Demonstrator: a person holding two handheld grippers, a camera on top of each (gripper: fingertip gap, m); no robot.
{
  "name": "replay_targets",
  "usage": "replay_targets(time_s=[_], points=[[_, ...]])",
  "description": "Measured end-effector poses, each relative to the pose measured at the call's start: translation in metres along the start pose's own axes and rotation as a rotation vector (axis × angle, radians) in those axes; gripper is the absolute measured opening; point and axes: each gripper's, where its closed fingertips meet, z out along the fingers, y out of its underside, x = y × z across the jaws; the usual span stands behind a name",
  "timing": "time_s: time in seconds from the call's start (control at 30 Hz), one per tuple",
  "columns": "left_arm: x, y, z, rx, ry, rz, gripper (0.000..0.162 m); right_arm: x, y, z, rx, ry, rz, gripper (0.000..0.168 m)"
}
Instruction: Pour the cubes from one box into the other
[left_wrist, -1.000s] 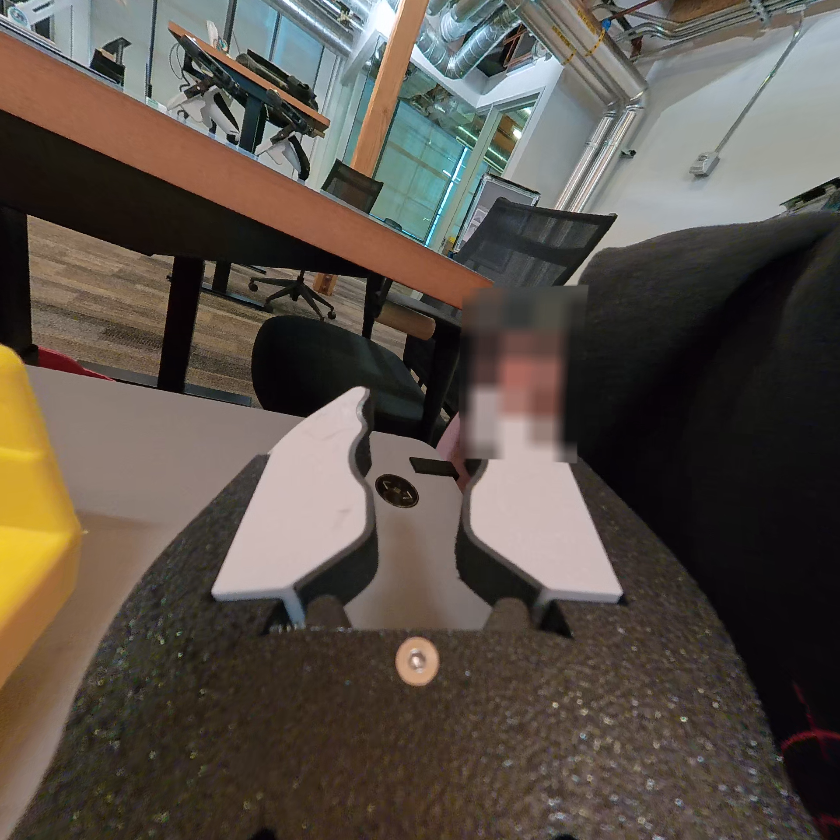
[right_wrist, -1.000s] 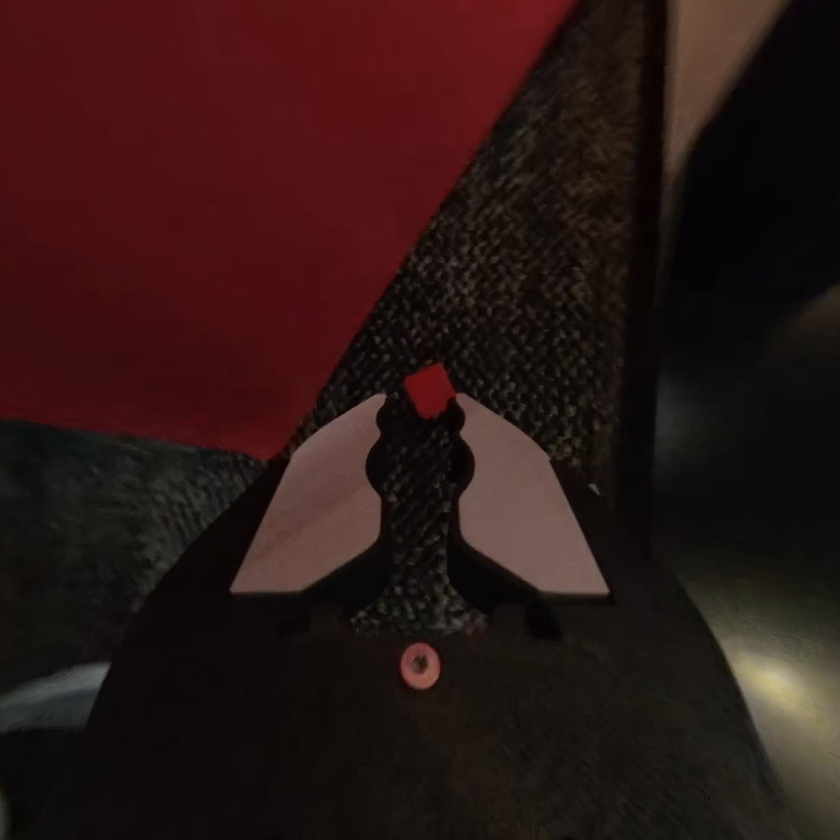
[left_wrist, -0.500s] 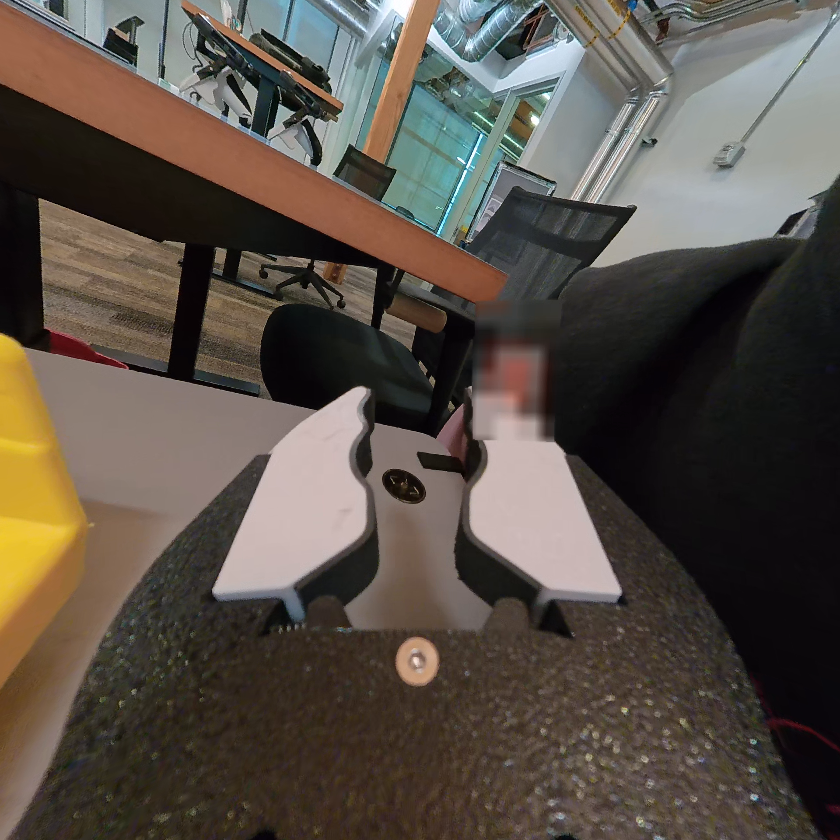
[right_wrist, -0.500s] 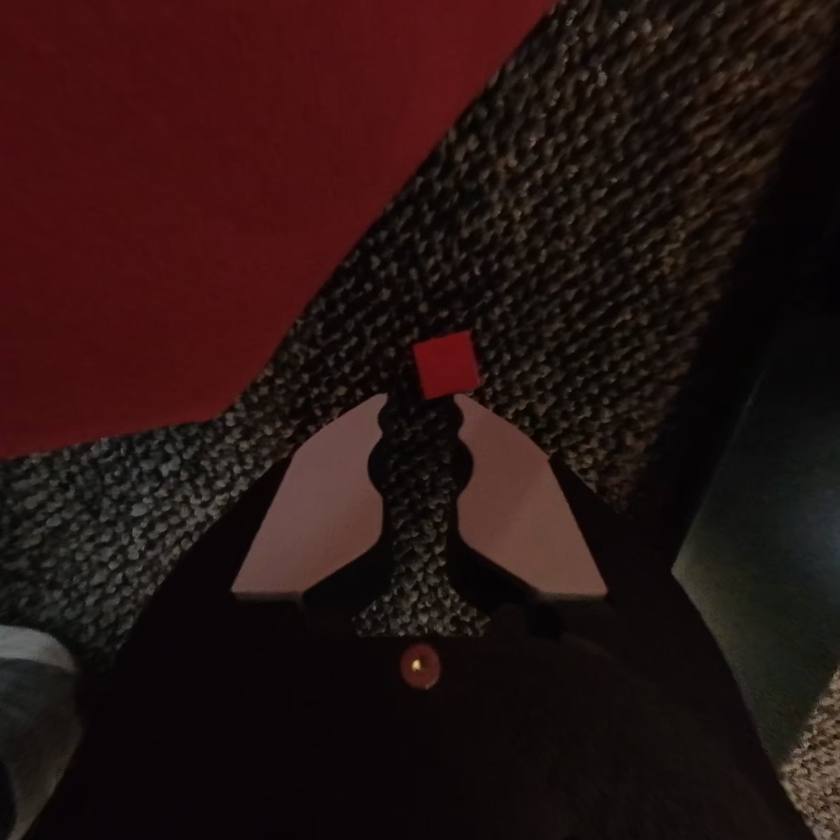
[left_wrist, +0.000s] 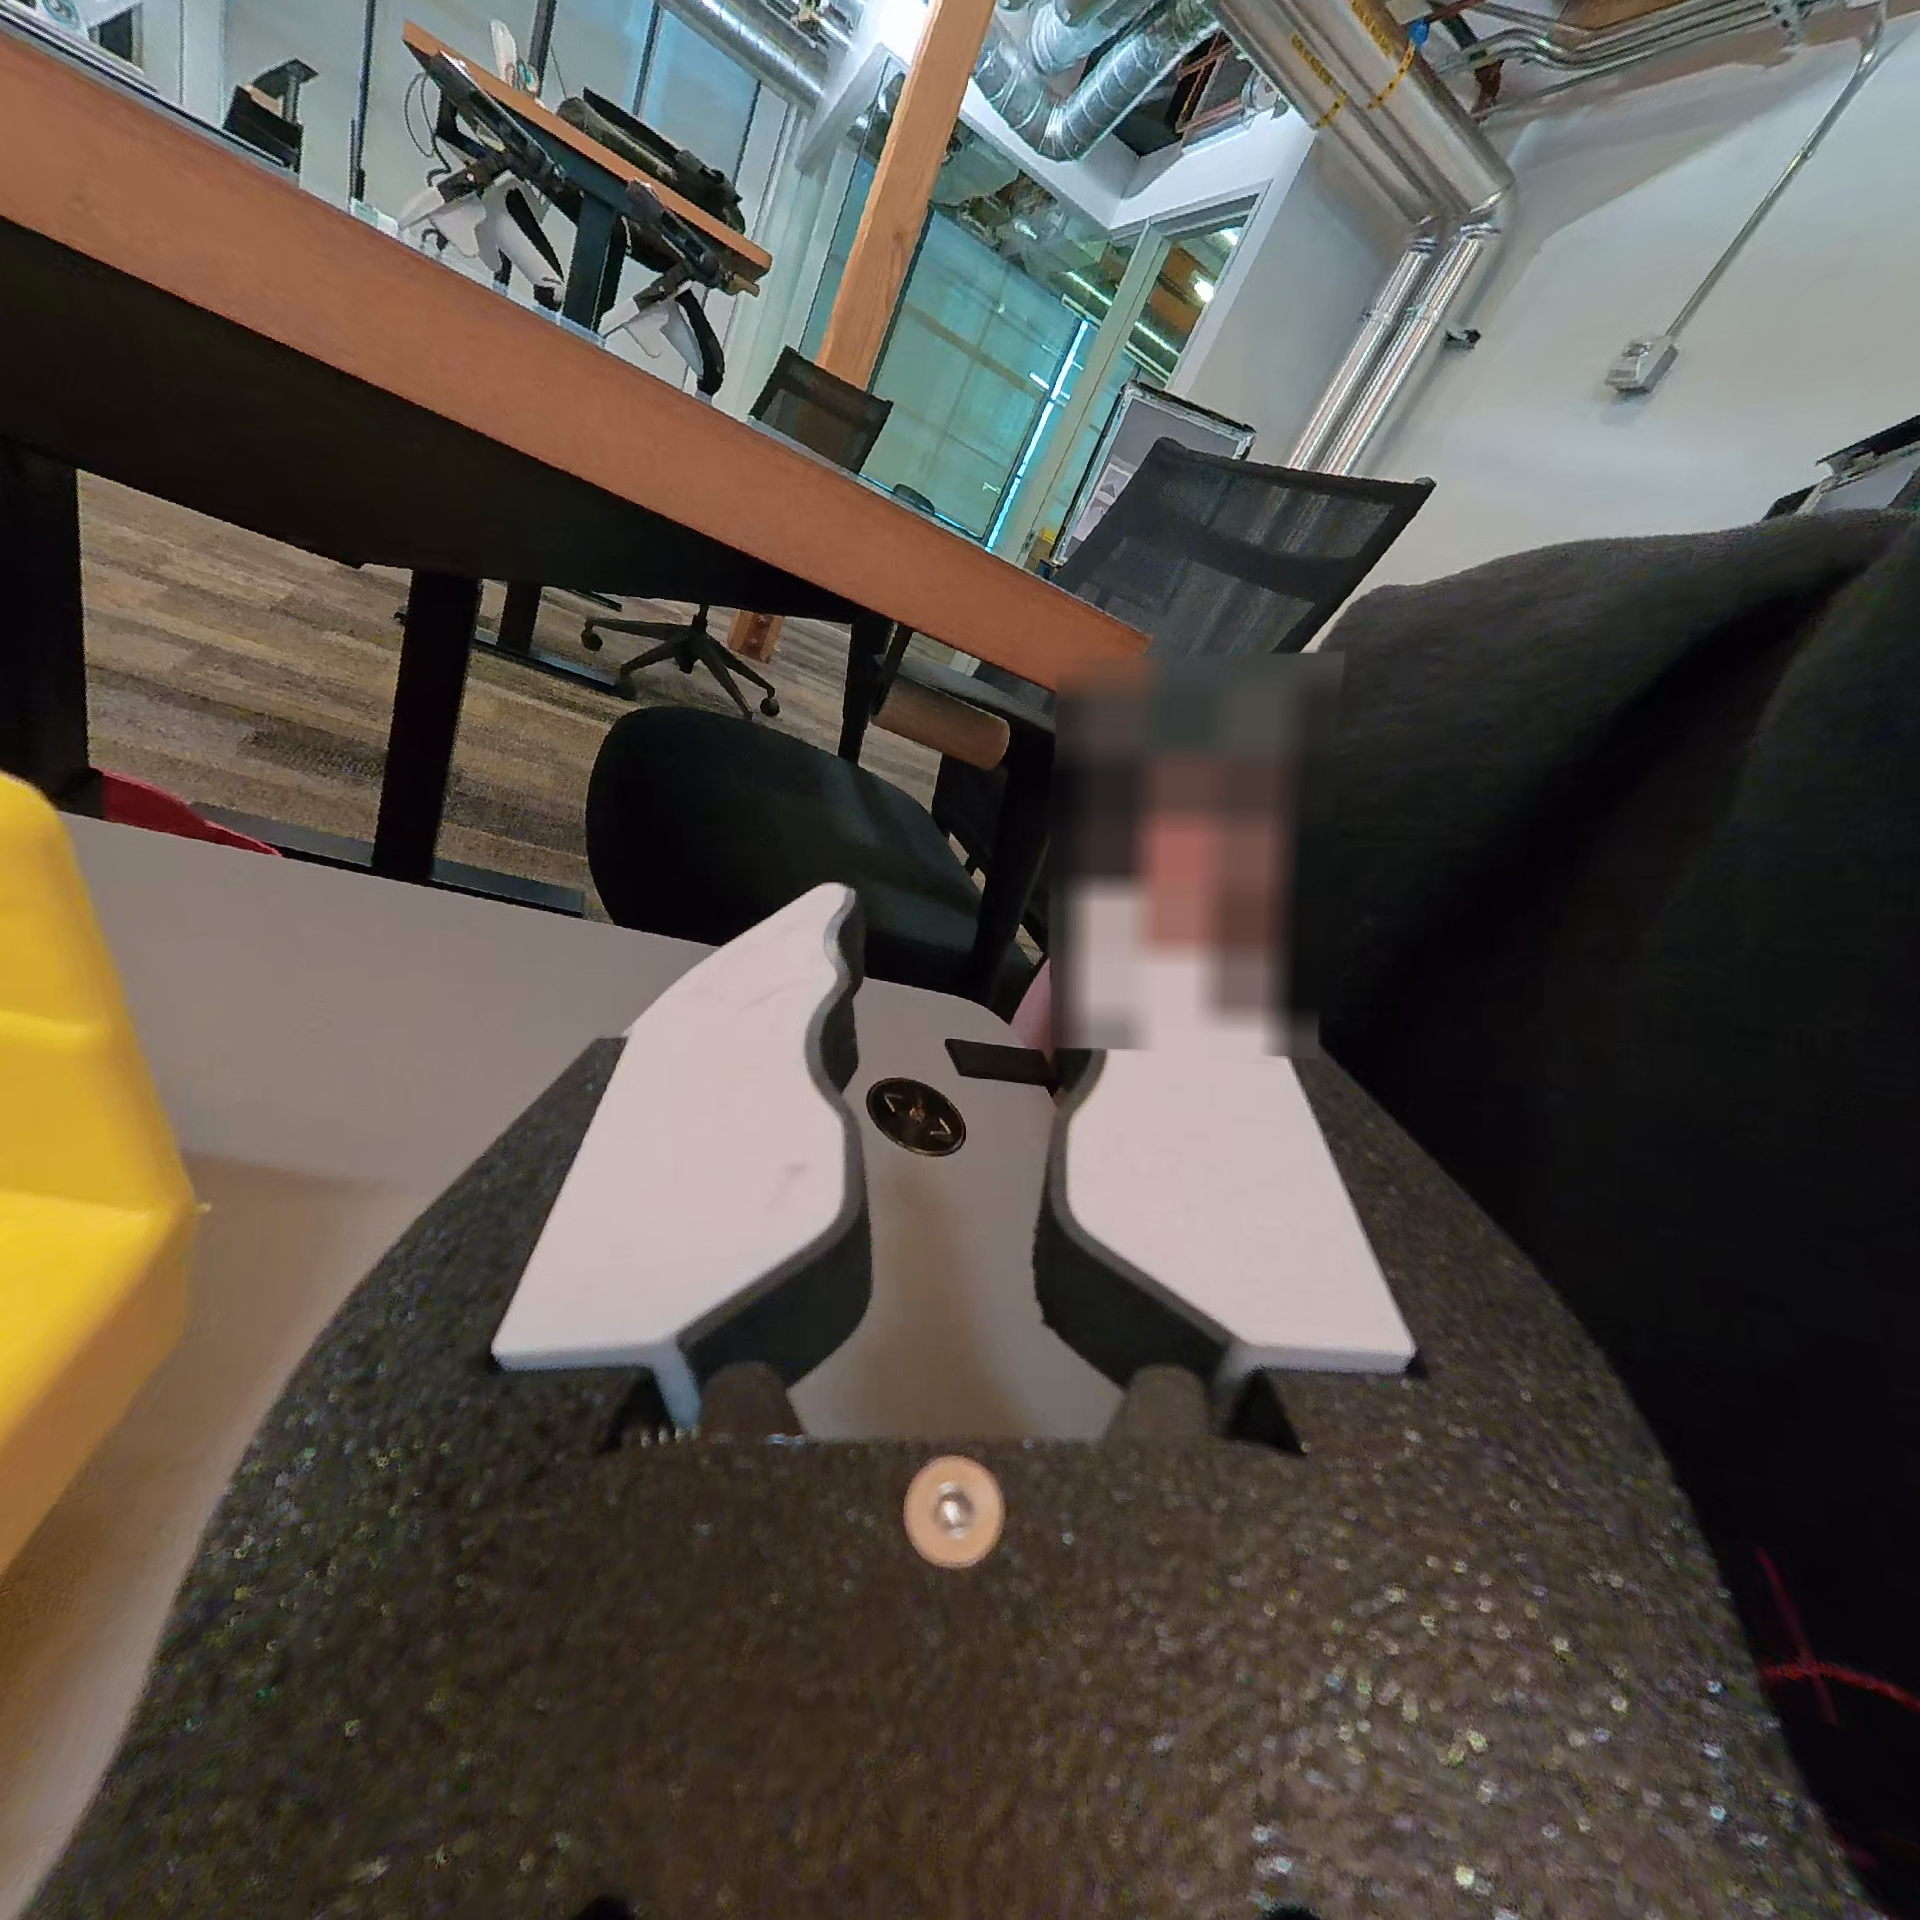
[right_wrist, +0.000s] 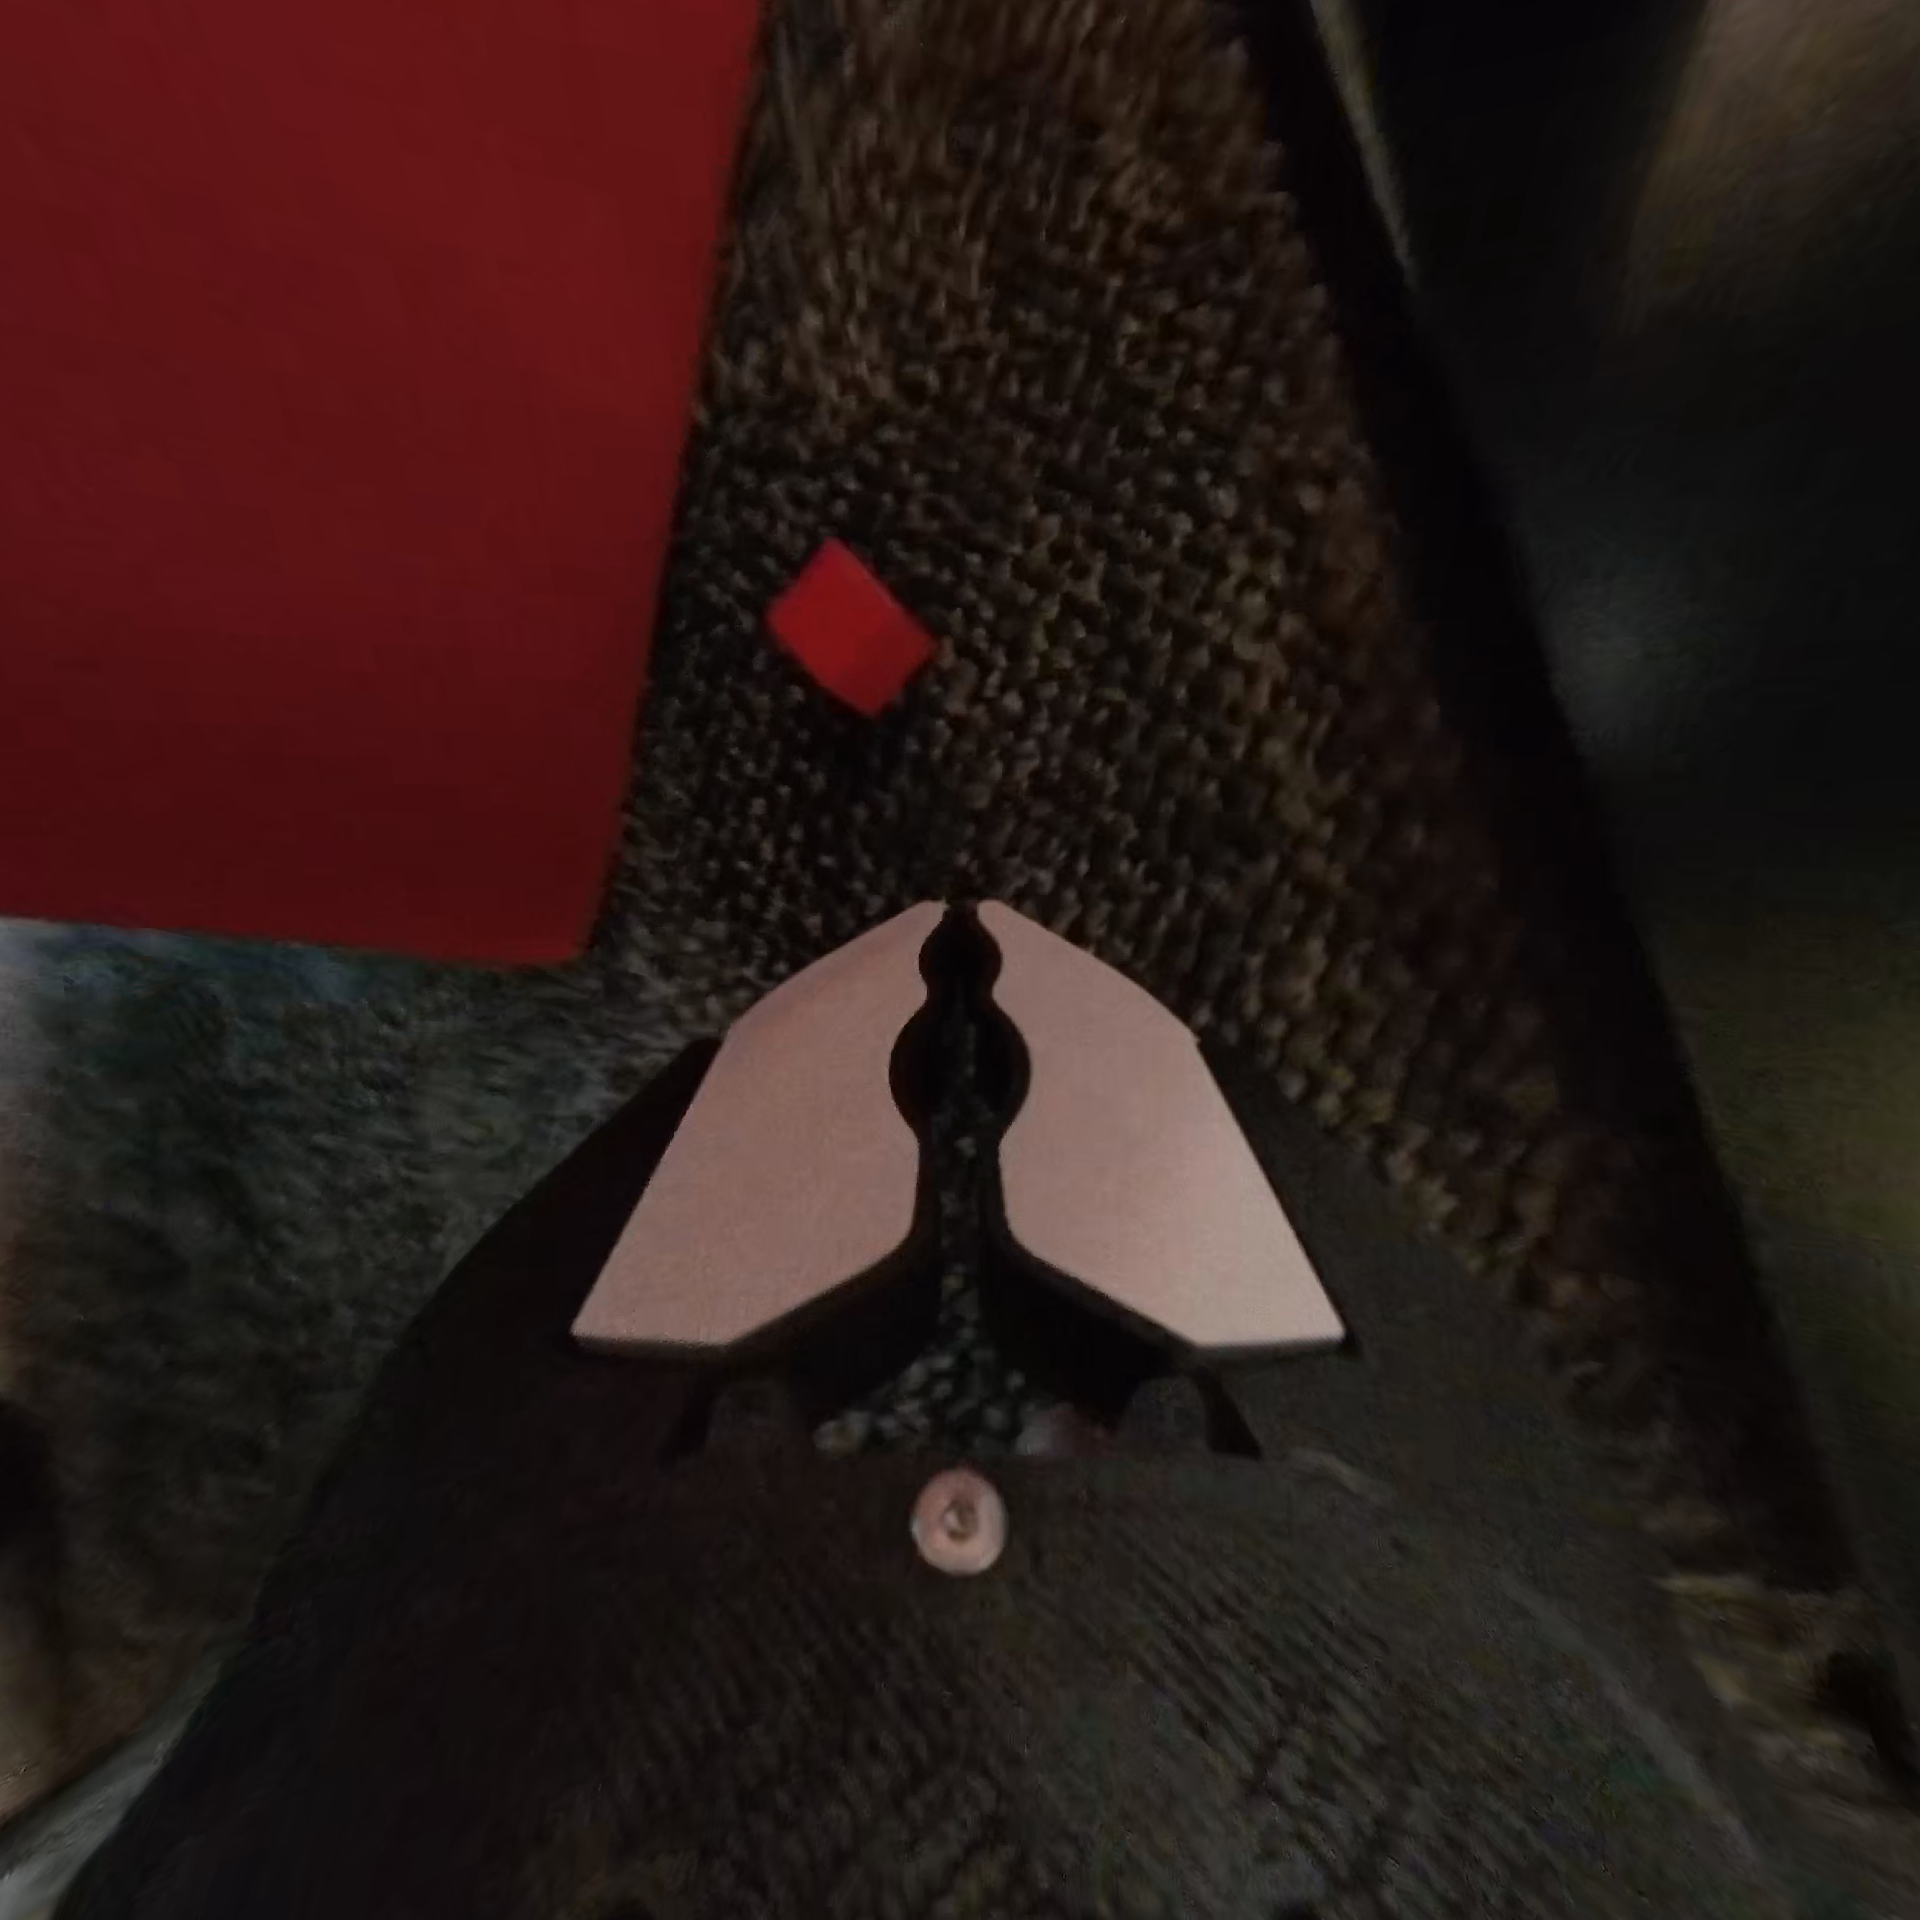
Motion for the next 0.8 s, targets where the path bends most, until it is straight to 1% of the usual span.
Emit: replay_targets(time_s=[0.07,0.13,0.2,0.23,0.27,0.3,0.33,0.37,0.43,0.47,0.5,0.53,0.57,0.63,0.67,0.7,0.77,0.8], points=[[0.000,0.000,0.000,0.000,-0.001,-0.001,0.033,-0.004,0.002,-0.005,0.055,-0.077,0.118,0.001],[0.000,0.000,0.000,0.000,0.000,-0.002,0.033,-0.005,-0.005,-0.006,0.120,-0.117,0.241,0.002],[-0.001,0.000,0.000,-0.003,-0.001,-0.006,0.033,-0.016,-0.015,-0.005,0.163,-0.187,0.272,0.000],[-0.001,0.000,0.000,-0.003,-0.002,-0.008,0.033,-0.023,-0.017,-0.003,0.152,-0.209,0.237,0.000],[-0.001,0.000,0.000,-0.002,-0.005,-0.009,0.034,-0.025,-0.019,0.001,0.133,-0.190,0.177,0.000],[-0.002,0.000,0.000,-0.002,-0.006,-0.009,0.034,-0.030,-0.024,0.004,0.132,-0.182,0.103,0.006],[-0.001,0.000,0.000,-0.001,-0.007,-0.008,0.034,-0.033,-0.029,0.006,0.127,-0.171,0.022,0.008],[-0.001,0.000,0.000,-0.001,-0.007,-0.007,0.035,-0.032,-0.036,0.009,0.117,-0.125,-0.058,0.010],[-0.001,0.000,0.001,-0.002,-0.008,-0.007,0.035,-0.031,-0.048,0.017,0.097,-0.051,-0.194,0.023],[-0.002,0.001,0.001,-0.002,-0.009,-0.010,0.035,-0.033,-0.050,0.020,0.063,-0.038,-0.279,0.022],[-0.002,0.000,0.001,-0.002,-0.011,-0.012,0.035,-0.033,-0.053,0.024,0.038,-0.013,-0.369,0.030],[-0.002,0.001,0.001,-0.003,-0.013,-0.012,0.035,-0.031,-0.054,0.029,0.000,0.027,-0.453,0.047],[-0.002,0.001,0.001,-0.005,-0.014,-0.011,0.036,-0.025,-0.051,0.035,-0.067,0.080,-0.537,0.060],[-0.002,0.001,0.002,-0.009,-0.012,-0.009,0.037,-0.012,-0.044,0.045,-0.186,0.172,-0.672,0.055],[-0.001,0.002,0.002,-0.011,-0.010,-0.009,0.037,-0.013,-0.041,0.049,-0.216,0.172,-0.712,0.055],[-0.002,0.002,0.002,-0.010,-0.010,-0.012,0.037,-0.019,-0.036,0.053,-0.235,0.129,-0.731,0.051],[-0.002,0.001,0.002,-0.008,-0.009,-0.019,0.037,-0.026,-0.024,0.060,-0.288,0.053,-0.706,0.046],[-0.003,0.000,0.001,0.000,-0.013,-0.022,0.037,-0.027,-0.024,0.062,-0.292,0.047,-0.701,0.045]])
